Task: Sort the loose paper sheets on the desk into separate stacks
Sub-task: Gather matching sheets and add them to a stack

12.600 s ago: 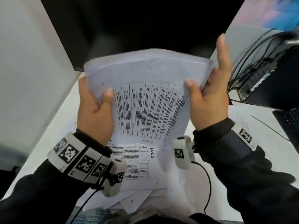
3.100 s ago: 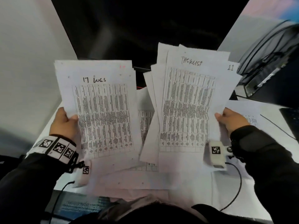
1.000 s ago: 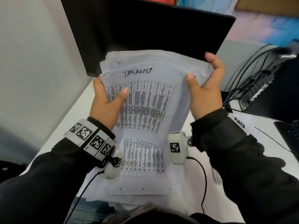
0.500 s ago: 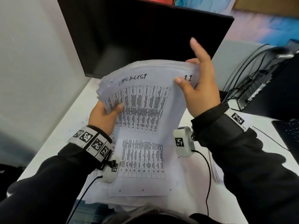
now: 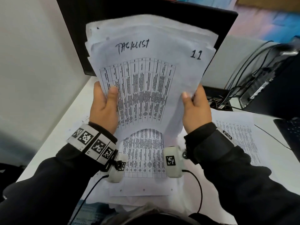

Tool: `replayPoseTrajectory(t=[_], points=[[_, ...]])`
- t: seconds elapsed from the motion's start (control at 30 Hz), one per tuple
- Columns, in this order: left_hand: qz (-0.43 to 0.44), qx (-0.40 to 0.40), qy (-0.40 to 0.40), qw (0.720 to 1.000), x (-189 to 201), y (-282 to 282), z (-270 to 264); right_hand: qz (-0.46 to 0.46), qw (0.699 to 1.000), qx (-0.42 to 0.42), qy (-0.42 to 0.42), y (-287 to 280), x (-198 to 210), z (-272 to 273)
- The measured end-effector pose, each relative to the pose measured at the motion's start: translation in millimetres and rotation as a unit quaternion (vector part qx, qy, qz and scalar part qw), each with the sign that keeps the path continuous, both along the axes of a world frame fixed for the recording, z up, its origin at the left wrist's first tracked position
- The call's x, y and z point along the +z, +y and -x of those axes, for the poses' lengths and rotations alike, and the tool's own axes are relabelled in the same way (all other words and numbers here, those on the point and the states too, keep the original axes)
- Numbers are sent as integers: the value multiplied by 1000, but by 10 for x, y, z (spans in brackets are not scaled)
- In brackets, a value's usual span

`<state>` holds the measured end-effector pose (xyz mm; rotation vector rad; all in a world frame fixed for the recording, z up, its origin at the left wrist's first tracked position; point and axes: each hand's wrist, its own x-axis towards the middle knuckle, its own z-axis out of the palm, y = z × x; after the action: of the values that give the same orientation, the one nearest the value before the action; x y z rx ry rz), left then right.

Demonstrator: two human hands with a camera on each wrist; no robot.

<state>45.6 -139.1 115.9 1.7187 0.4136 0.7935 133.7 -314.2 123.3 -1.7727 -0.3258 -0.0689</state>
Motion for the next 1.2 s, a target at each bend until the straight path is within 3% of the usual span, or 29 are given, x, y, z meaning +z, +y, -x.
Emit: replayPoseTrajectory(t=[0.27,0.43,0.57,0.7,0.8,0.93,1.1,1.2], points=[[-6,-22,47,999,-284,121,64,19,997,17,73,-67,-339,72],[-3,-37,61,997,-284,173,40,-46,998,32,-7,-20,-55,-29],[14,-44,69,997,-324,144,35,-84,988,42,-123,66,261,-75],[27,-52,69,996,-409,202,36,19,970,49,-236,137,409,-94],[35,-60,70,995,-470,249,30,112,975,45,-185,154,390,-131],[35,-66,64,995,-471,283,26,116,971,41,-203,129,390,-126],[43,-55,-7,998,-246,286,11,148,967,50,-200,117,388,-144],[-82,-52,-88,991,72,297,9,92,973,48,-208,97,409,-118]])
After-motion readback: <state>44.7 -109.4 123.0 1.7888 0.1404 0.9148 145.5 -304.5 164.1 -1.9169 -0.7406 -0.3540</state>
